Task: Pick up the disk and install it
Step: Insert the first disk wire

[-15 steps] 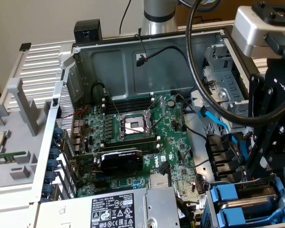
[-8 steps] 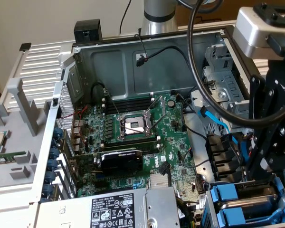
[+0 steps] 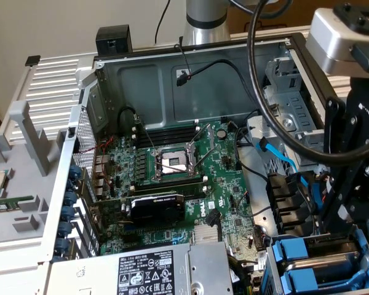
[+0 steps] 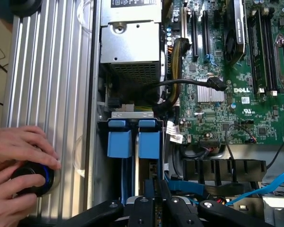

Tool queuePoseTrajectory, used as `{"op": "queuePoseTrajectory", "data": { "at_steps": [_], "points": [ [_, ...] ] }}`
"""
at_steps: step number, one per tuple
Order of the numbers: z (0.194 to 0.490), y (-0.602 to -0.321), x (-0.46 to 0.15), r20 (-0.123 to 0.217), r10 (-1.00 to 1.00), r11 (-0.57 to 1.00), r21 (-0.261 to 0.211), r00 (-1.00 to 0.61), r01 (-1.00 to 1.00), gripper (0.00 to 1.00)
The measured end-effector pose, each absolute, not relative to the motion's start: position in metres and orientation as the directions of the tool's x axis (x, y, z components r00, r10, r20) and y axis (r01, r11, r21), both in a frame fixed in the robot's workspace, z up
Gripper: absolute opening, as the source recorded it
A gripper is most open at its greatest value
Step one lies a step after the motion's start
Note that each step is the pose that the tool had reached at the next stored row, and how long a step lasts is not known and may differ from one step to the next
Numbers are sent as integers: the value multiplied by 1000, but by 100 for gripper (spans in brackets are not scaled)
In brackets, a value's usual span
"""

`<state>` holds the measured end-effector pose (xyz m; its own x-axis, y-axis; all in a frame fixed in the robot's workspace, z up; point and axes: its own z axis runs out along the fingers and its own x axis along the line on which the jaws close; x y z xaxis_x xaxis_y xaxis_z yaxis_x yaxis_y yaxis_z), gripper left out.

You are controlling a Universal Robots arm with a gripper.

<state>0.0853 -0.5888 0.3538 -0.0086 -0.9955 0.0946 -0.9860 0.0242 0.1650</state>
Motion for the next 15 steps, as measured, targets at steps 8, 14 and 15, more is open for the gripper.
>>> {"op": "queuePoseTrajectory", "data": {
  "at_steps": [8, 14, 15],
  "points": [
    [353, -589, 86, 95, -995, 24, 167, -8, -986, 16],
    [353, -589, 88, 95, -995, 25, 170, -9, -985, 16],
    [353, -589, 88, 95, -995, 26, 171, -10, -985, 16]
  ]
}}
